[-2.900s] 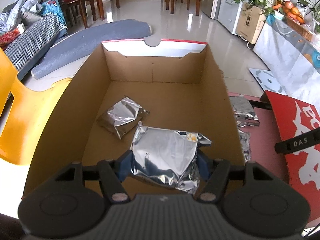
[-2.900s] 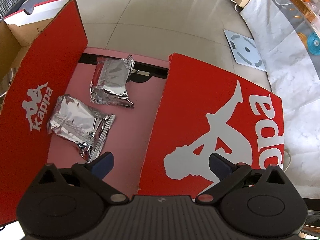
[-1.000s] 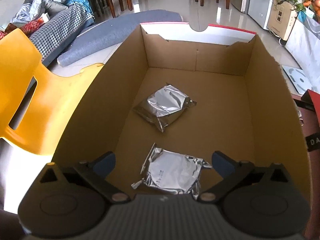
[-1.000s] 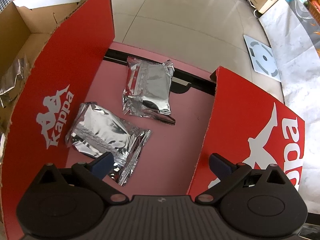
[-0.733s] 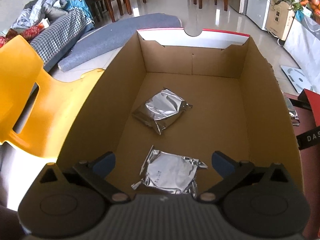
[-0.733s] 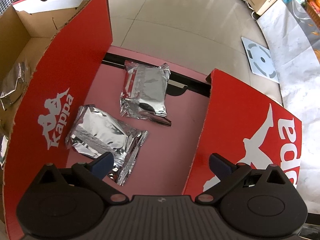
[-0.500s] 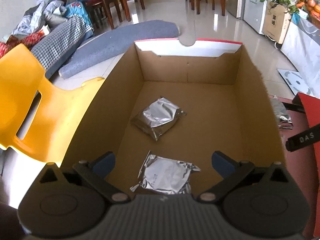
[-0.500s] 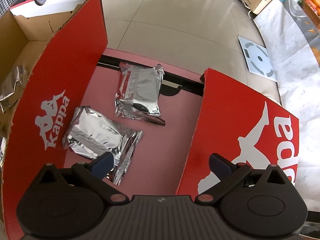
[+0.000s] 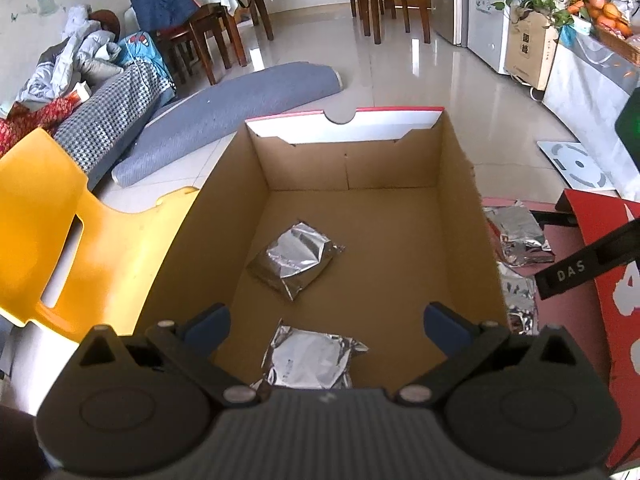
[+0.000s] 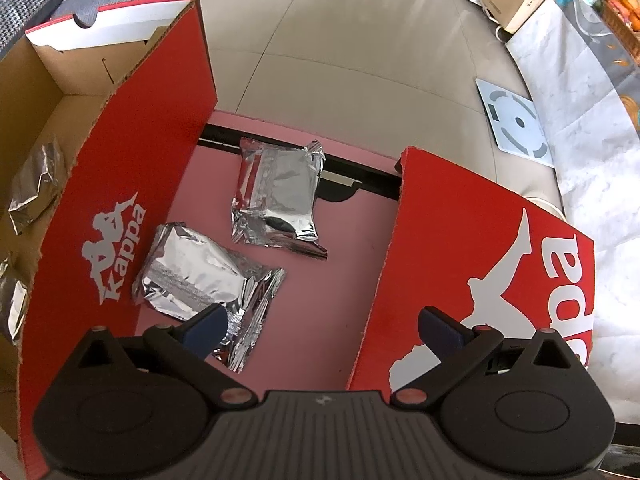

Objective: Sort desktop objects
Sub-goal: 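Withdraw the open left tool from the cardboard box toward the shoebox, then move the open right tool over the silver packets in the Kappa shoebox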

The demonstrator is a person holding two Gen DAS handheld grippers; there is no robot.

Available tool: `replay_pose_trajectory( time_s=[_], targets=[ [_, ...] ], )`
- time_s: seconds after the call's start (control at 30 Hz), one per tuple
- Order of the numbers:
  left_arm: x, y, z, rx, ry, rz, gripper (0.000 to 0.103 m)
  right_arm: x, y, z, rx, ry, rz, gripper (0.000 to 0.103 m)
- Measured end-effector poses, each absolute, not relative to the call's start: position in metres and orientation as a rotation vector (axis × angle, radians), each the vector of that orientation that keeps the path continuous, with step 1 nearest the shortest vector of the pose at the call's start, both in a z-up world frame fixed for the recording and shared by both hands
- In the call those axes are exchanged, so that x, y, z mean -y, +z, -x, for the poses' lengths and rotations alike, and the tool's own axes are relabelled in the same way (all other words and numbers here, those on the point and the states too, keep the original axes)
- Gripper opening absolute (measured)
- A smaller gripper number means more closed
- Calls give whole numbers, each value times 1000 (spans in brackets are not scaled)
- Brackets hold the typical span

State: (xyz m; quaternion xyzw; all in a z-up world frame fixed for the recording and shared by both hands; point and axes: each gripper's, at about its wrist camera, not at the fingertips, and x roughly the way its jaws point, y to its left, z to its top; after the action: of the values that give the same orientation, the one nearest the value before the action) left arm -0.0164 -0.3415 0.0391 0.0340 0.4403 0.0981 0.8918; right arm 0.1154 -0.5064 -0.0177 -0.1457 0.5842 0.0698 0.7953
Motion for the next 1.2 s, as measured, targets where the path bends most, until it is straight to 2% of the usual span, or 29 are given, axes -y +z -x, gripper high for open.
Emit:
replay_pose_trajectory(
  time_s=[1.2],
  targets=[
    [411, 62, 29, -885, 8, -137, 103, 540, 5, -107, -1212, 141, 217, 101]
  ],
)
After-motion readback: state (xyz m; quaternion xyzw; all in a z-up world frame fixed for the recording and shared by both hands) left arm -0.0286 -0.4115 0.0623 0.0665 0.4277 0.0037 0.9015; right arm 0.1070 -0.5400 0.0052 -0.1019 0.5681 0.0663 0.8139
